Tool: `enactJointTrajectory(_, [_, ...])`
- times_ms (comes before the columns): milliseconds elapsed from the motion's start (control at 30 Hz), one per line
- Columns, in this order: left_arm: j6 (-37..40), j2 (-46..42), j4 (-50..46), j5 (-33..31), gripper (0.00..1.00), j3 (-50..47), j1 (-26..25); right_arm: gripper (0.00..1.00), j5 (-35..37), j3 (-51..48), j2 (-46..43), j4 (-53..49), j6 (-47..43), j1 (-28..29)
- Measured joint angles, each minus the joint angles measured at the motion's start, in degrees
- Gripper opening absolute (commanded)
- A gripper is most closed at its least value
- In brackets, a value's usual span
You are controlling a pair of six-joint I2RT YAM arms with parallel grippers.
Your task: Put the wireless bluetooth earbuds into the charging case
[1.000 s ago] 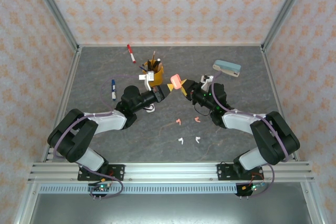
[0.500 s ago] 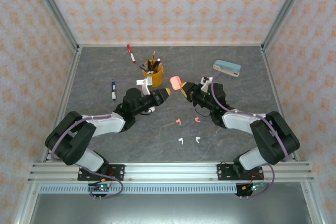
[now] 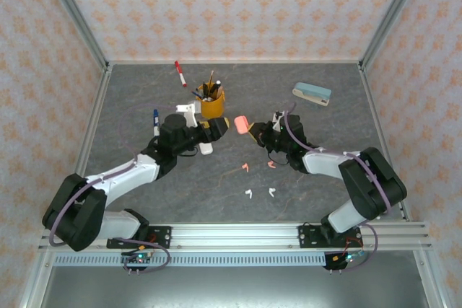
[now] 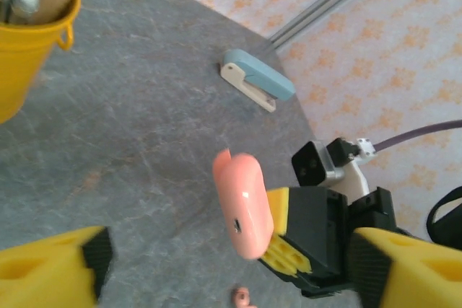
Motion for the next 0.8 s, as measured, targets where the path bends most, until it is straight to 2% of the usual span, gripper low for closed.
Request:
enactJointTrajectory(167, [5.79, 0.44, -11.98, 5.03, 1.0, 8.31, 3.39, 0.09, -0.52, 3.91, -1.62, -11.1, -9.81, 0.0])
enactJointTrajectory(367, [15.8, 4.92, -25.16, 14.99, 1.0, 19.91, 4.81, 0.07, -2.16, 9.22, -2.32, -22.62, -22.73, 0.0])
enactJointTrajectory(600, [22.51, 10.27, -32.94, 22.8, 0.96, 21.16, 5.01, 0.05, -4.83, 14.78, -1.81, -33.97, -36.13, 0.0])
enactJointTrajectory(800, [26.08, 12.52, -36.24, 26.84, 0.86, 22.03, 5.01, 0.02, -8.39, 16.2, 0.63, -38.51, -42.16, 0.0])
